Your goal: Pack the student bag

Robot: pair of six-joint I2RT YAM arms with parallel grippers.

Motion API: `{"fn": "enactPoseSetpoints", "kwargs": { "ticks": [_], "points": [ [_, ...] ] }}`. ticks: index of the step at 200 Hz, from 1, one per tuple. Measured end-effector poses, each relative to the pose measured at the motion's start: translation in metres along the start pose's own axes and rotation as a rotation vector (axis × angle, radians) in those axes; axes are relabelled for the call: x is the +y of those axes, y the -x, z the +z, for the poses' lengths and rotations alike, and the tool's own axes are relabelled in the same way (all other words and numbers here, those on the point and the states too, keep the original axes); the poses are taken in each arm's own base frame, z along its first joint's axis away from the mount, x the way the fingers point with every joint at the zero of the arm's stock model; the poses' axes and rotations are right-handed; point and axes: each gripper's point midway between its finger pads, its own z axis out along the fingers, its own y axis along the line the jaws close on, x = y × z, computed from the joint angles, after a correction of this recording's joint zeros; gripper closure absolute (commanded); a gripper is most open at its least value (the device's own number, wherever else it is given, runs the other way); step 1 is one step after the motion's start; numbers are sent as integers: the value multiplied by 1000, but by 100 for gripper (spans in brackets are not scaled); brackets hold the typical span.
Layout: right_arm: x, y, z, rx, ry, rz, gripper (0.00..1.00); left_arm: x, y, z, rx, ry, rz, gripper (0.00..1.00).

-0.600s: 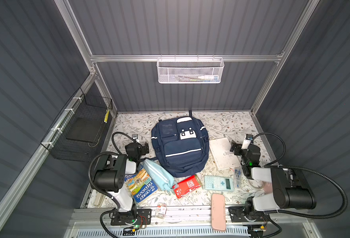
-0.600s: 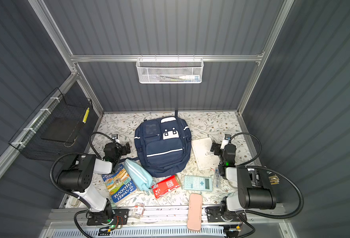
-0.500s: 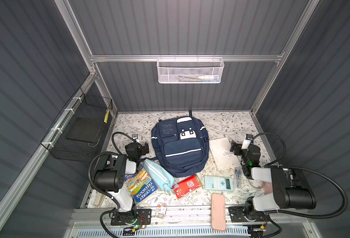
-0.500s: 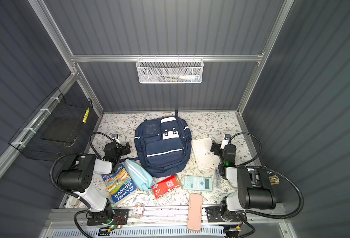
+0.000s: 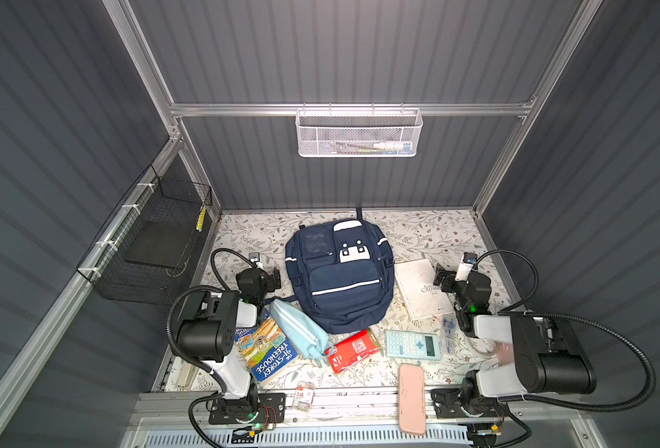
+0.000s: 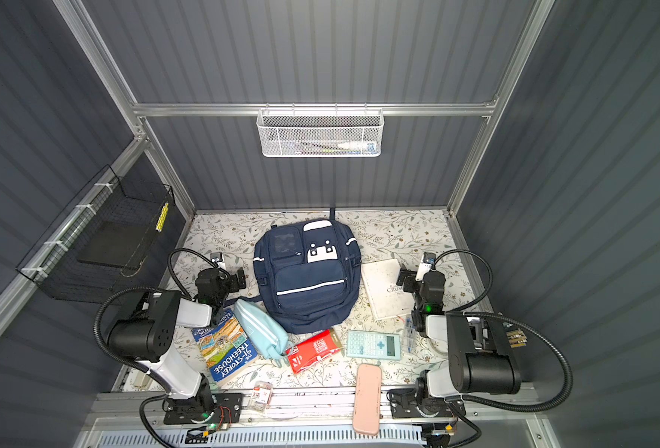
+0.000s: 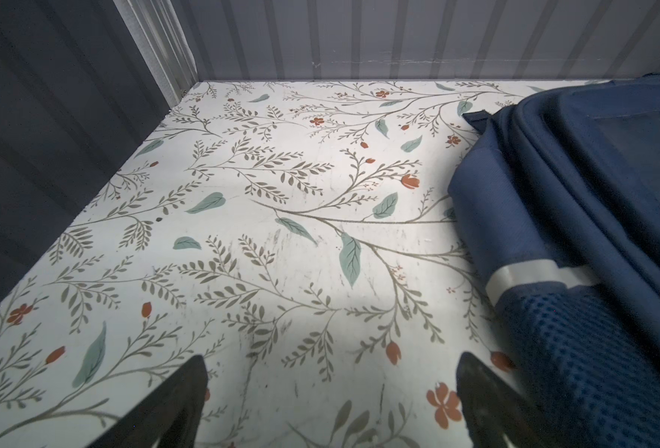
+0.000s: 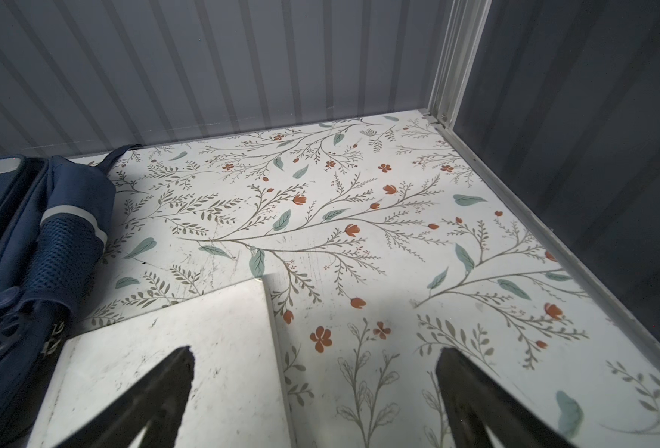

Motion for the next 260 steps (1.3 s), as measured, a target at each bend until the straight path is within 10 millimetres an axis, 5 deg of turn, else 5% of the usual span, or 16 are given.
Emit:
{"fn": "enactPoseSetpoints", "kwargs": {
  "ticks": [106, 125, 146, 169, 194, 226, 260],
  "points": [
    [3, 4, -5, 22, 8, -7, 1, 1, 4, -7, 6, 2, 0, 0],
    [7, 34, -9, 21, 16, 17, 1, 3, 22, -20, 7, 4, -22, 0],
    [20, 84, -12, -26, 77, 87, 1, 1, 65, -33, -37, -23, -125, 0],
    [46, 105, -9, 10, 190, 168, 1, -12, 97, -43, -54, -99, -255, 0],
    [101, 101, 7, 165, 333, 178, 2, -51, 98, -47, 42, -185, -300, 4],
    [175, 76, 30, 362, 476, 144, 5, -114, 70, -33, 223, -293, -291, 19],
    [203, 33, 53, 540, 484, 121, 10, -135, 16, -3, 438, -262, -242, 21]
  ]
}}
